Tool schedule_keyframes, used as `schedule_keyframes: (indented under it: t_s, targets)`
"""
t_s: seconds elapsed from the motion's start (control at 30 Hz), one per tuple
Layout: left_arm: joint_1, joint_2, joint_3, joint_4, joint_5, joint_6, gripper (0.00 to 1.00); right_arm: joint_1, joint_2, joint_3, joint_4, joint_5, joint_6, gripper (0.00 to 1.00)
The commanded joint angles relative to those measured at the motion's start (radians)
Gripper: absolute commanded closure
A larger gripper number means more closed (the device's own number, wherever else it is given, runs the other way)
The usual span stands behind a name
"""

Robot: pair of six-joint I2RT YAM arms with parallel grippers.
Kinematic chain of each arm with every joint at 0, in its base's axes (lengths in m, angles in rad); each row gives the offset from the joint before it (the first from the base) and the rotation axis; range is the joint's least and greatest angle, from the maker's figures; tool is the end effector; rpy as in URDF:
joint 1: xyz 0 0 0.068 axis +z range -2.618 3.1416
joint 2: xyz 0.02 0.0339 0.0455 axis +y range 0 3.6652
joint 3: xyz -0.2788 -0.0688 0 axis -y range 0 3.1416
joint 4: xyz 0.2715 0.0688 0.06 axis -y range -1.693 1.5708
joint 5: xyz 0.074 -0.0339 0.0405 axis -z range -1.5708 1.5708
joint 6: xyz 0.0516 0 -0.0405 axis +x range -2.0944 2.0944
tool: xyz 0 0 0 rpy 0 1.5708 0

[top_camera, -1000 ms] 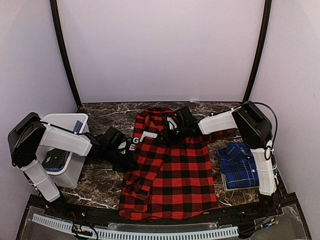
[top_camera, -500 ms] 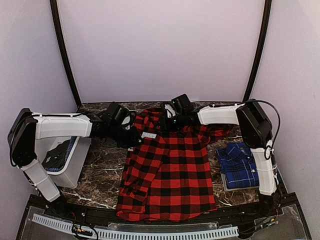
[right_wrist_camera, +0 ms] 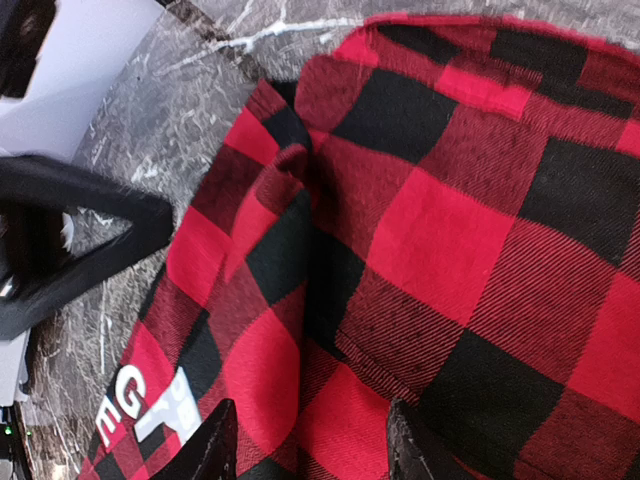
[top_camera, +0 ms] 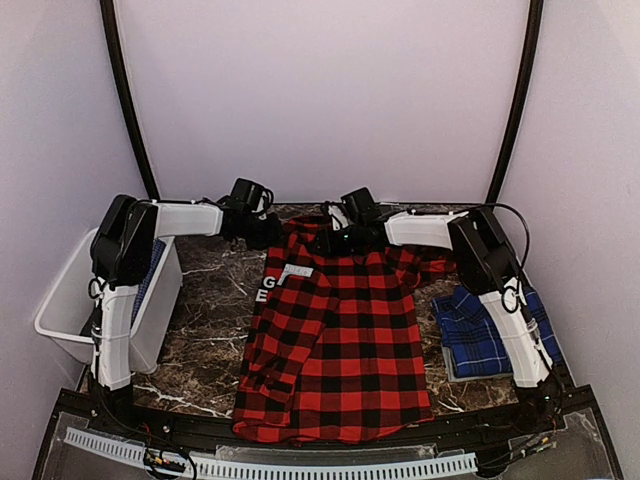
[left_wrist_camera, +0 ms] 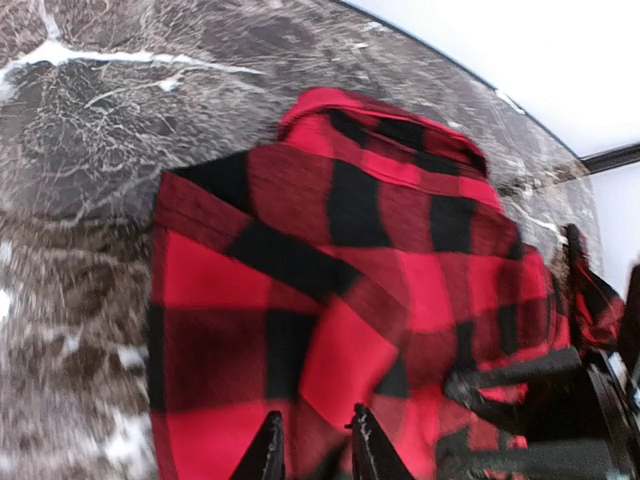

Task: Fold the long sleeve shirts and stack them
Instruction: Fold the flattened shirt at the center of the board.

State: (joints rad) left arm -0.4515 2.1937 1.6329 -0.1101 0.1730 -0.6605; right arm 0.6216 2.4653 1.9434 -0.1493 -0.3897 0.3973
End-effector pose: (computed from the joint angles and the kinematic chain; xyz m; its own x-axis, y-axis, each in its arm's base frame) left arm 0.4840 -0.2446 0.1687 -0.7799 -0.2935 -0.5529 0.0920 0.8199 -0.5651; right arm 0.4748 0.3642 0.1290 -0.7682 -0.1100 -0.6307 -0.5241 0.6738 0.5209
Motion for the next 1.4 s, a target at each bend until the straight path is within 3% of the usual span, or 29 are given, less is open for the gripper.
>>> schedule_keyframes:
  t_s: [0.0,0.13,0.5,1.07,1.37]
  targets:
    - [0.021,0.089,0.122,0.026,0.049,0.037,0.78,0.004,0.037,0.057,0.006,-0.045,0.009,0.53]
    - [0.026,0.179,0.188,0.0,0.047,0.035,0.79,0.004,0.051,0.057,0.014,-0.058,0.026,0.55]
    - [0.041,0.198,0.188,-0.069,-0.056,-0.006,0.81,0.007,0.053,0.042,0.048,-0.105,0.072,0.62]
    - [0.057,0.203,0.189,-0.085,-0.059,0.005,0.81,0.019,0.047,0.02,0.05,-0.131,0.095,0.85]
    - [0.07,0.207,0.19,-0.104,-0.071,0.016,0.81,0.02,-0.013,-0.008,-0.007,0.0,0.085,1.0]
